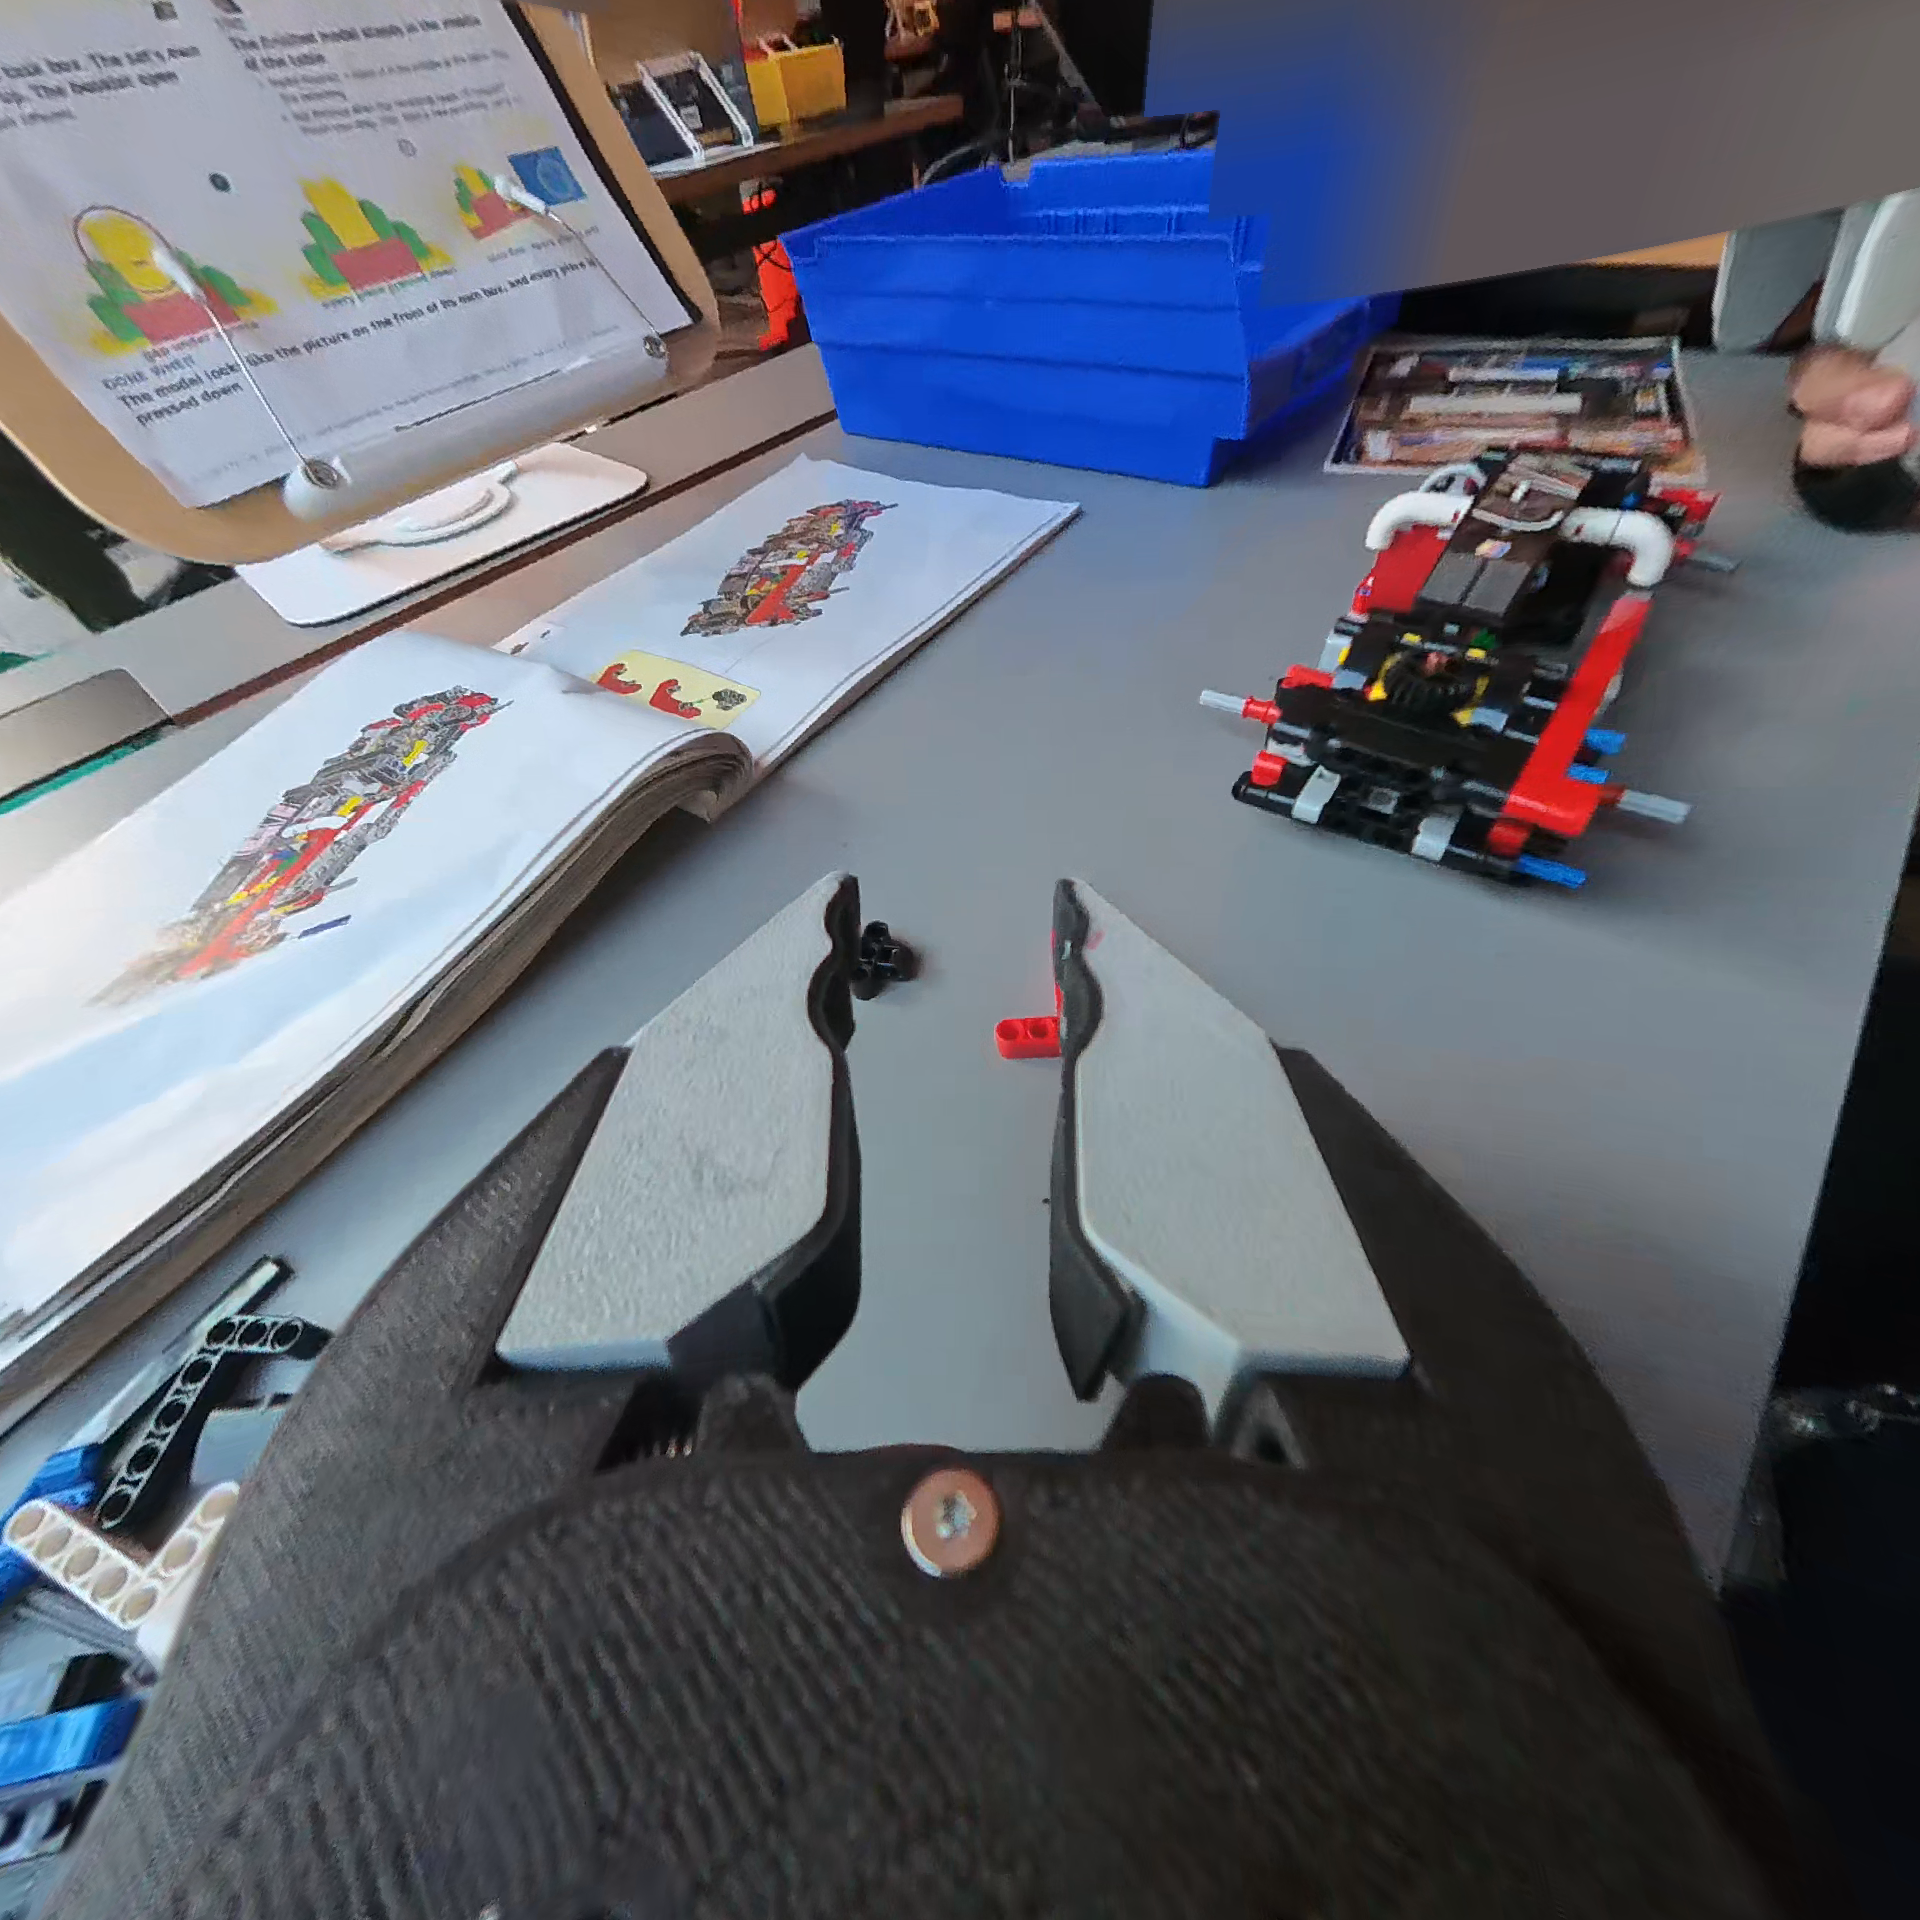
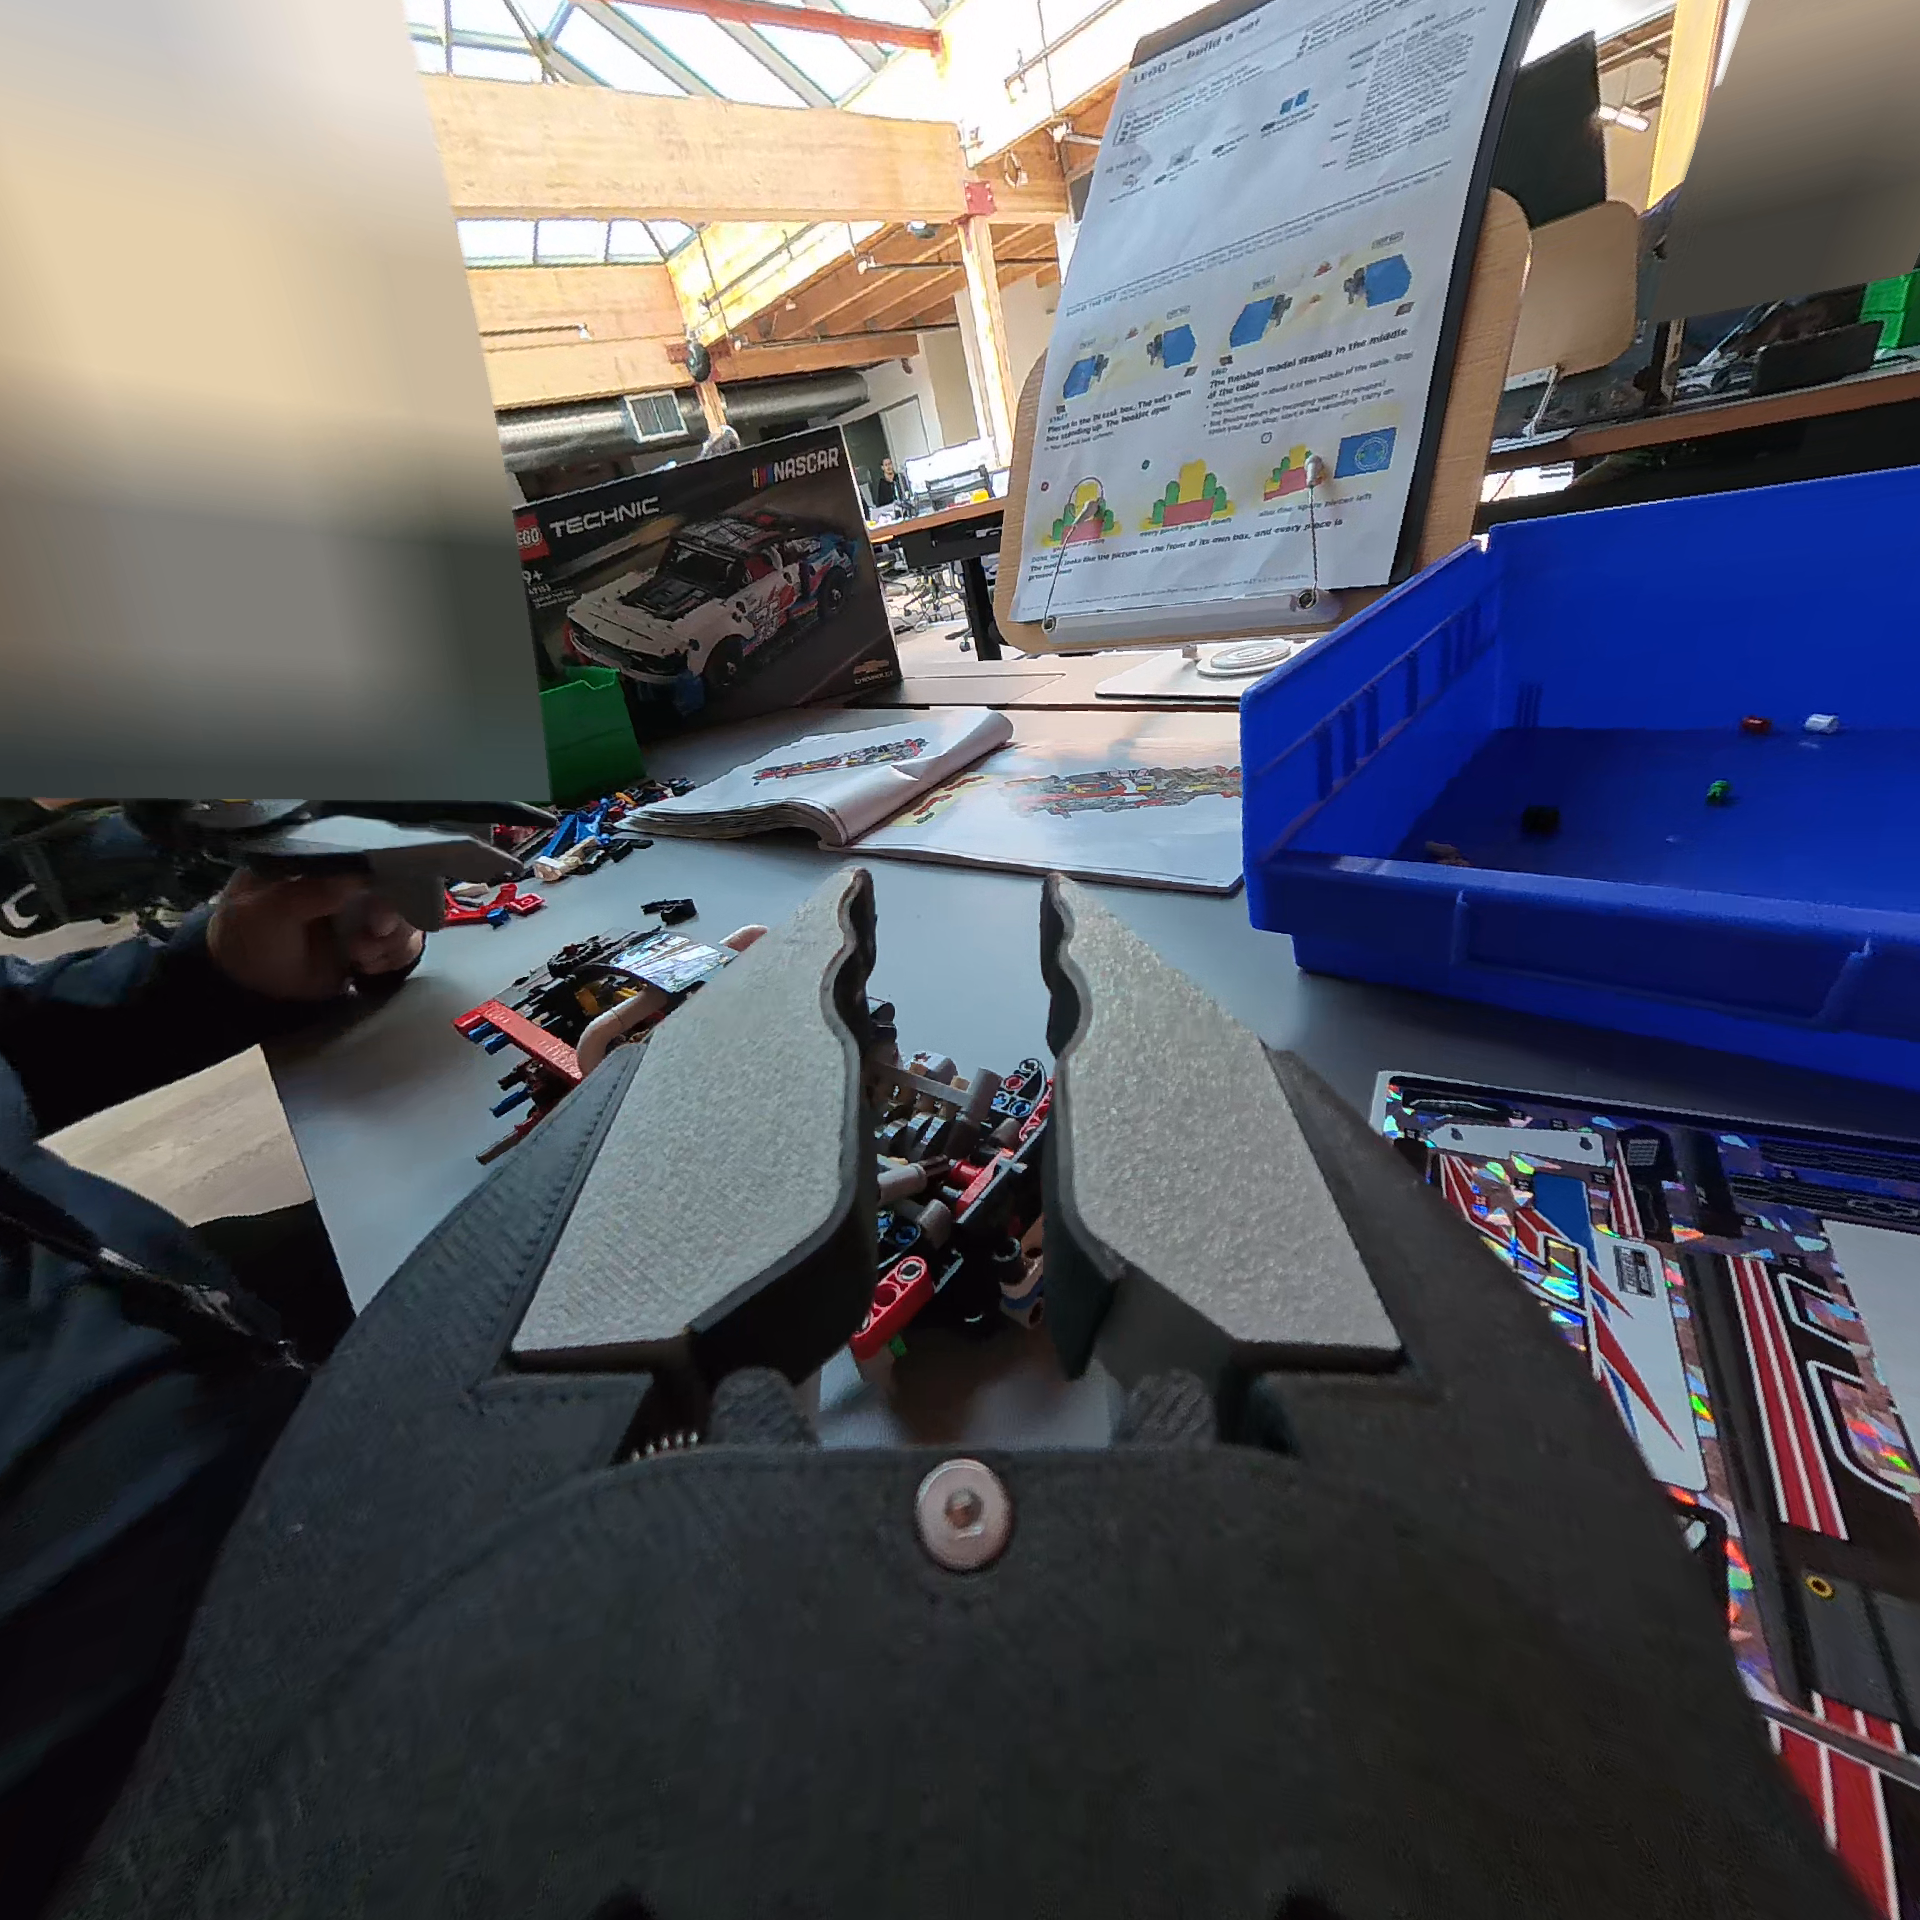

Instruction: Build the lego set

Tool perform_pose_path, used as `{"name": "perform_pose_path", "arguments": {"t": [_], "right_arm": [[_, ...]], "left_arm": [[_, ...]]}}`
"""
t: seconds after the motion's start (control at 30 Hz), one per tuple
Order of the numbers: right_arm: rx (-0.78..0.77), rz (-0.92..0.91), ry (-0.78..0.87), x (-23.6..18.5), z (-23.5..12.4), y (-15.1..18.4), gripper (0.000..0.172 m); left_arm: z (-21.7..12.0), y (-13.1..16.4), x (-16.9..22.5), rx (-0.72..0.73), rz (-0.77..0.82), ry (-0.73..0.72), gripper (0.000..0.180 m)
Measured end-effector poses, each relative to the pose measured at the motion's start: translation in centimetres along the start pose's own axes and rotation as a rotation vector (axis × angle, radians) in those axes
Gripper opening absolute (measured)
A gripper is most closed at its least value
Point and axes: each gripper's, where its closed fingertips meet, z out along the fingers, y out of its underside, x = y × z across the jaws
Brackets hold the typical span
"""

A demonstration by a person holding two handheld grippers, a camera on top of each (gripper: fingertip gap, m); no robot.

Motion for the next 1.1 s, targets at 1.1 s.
{"name": "perform_pose_path", "arguments": {"t": [1.1], "right_arm": [[0.089, 0.08, -0.056, 0.3, -0.3, -1.2, 0.029]], "left_arm": [[21.5, 1.8, -21.4, -0.691, 0.251, -0.052, 0.0]]}}
